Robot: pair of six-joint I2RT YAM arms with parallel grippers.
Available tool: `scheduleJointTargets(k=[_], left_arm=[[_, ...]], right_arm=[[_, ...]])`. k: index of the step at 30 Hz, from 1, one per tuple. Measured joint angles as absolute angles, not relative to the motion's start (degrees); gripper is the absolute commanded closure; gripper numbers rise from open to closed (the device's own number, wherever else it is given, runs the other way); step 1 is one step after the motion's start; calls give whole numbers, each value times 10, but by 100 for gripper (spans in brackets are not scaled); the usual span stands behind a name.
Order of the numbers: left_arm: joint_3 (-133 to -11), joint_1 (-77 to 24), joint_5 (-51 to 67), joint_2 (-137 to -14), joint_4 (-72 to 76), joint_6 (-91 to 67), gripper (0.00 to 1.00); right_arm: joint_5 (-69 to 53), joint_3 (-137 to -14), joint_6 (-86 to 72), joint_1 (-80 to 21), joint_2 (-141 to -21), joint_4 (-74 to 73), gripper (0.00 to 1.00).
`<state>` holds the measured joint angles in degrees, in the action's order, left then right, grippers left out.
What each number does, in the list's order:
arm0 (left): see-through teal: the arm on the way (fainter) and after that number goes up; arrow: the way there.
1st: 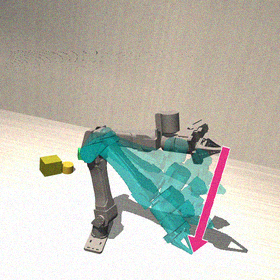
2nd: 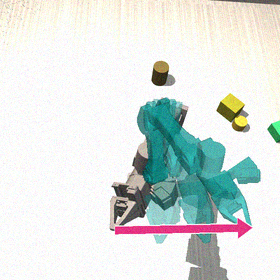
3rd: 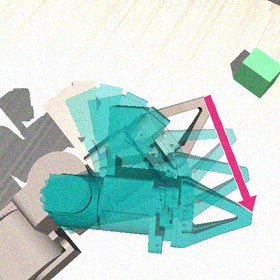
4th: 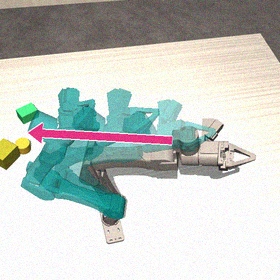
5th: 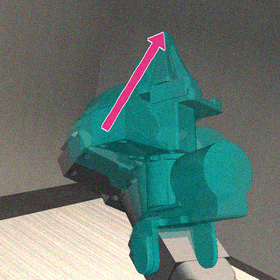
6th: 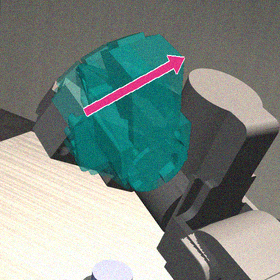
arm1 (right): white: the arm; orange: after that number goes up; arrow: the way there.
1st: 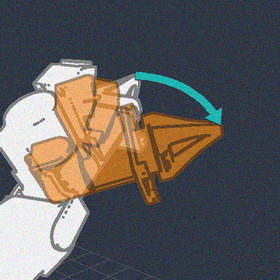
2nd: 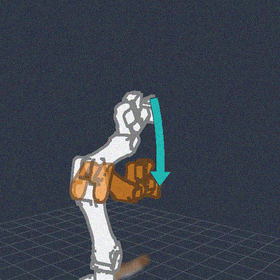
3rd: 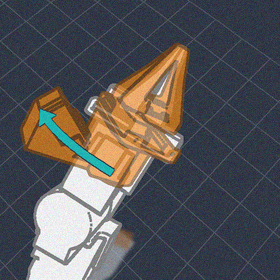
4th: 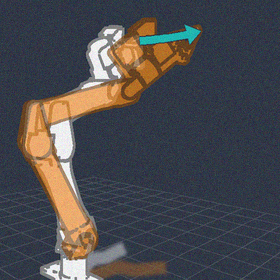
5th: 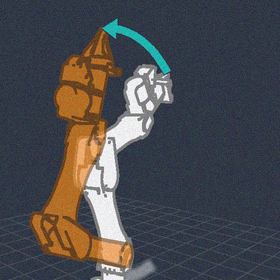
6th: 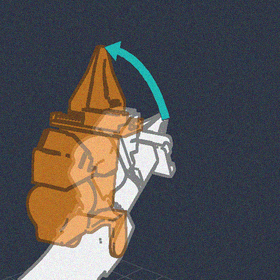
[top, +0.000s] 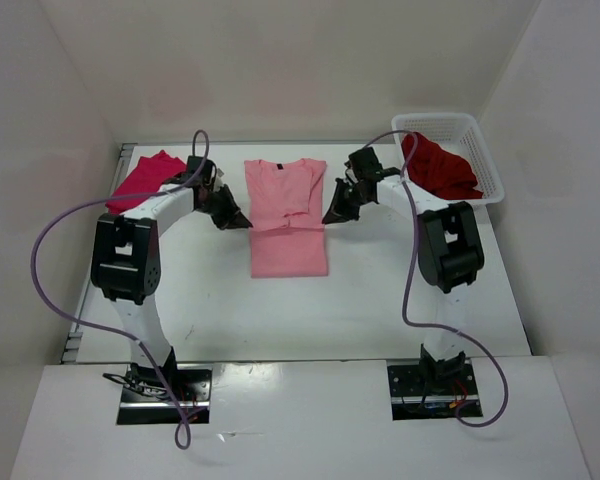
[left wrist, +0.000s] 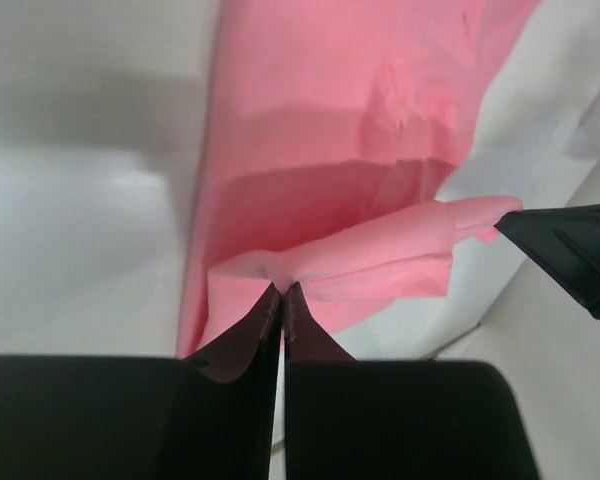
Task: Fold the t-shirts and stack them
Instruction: Fold the folded rectangular tshirt in 1/3 of the way
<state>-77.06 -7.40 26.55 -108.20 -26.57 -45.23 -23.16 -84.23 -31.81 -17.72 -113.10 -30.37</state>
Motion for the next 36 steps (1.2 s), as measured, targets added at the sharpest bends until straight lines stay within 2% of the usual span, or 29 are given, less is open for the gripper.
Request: scheduleJointTargets(k=[5, 8, 9, 10, 11, 13, 14, 16, 17, 19, 20, 21, 23, 28, 32, 36], left_arm=[[-818, -62, 252, -1145, -257, -450, 98], [-832, -62, 243, -1171, -253, -450, 92], [-835, -63, 242, -1176, -253, -450, 88], [-840, -64, 241, -1182, -253, -451, 76], [-845, -64, 241, -1186, -252, -449, 69], [-847, -62, 239, -1187, -244, -453, 50], [-847, -61, 238, -1182, -239, -451, 47], [-835, -58, 232, -1163, -223, -457, 47], [-822, -57, 229, -1144, -213, -466, 51], [-791, -58, 226, -1095, -195, -478, 56], [-780, -61, 225, -1071, -190, -484, 58], [-769, -65, 224, -1046, -182, -489, 62], [-739, -85, 222, -1001, -151, -501, 65], [-644, -169, 225, -950, -96, -528, 70], [-587, -214, 227, -990, -86, -544, 72], [-555, -216, 215, -1013, -81, -558, 72]], right_arm=[[-230, -908, -308, -177, -1207, -301, 100], [-228, -929, -303, -177, -1240, -306, 100], [-227, -938, -301, -177, -1249, -308, 96], [-225, -947, -301, -177, -1257, -310, 93], [-223, -956, -300, -177, -1262, -312, 84], [-217, -968, -299, -177, -1267, -315, 74], [-216, -971, -297, -177, -1267, -315, 68], [-214, -971, -296, -177, -1260, -314, 61], [-214, -966, -296, -177, -1254, -312, 60], [-217, -946, -295, -176, -1233, -305, 61], [-220, -933, -296, -176, -1220, -304, 67], [-222, -918, -297, -176, -1207, -303, 84], [-227, -886, -299, -176, -1178, -296, 100], [-227, -852, -311, -198, -1145, -289, 100], [-230, -882, -313, -248, -1171, -285, 100], [-237, -917, -322, -280, -1220, -270, 100]])
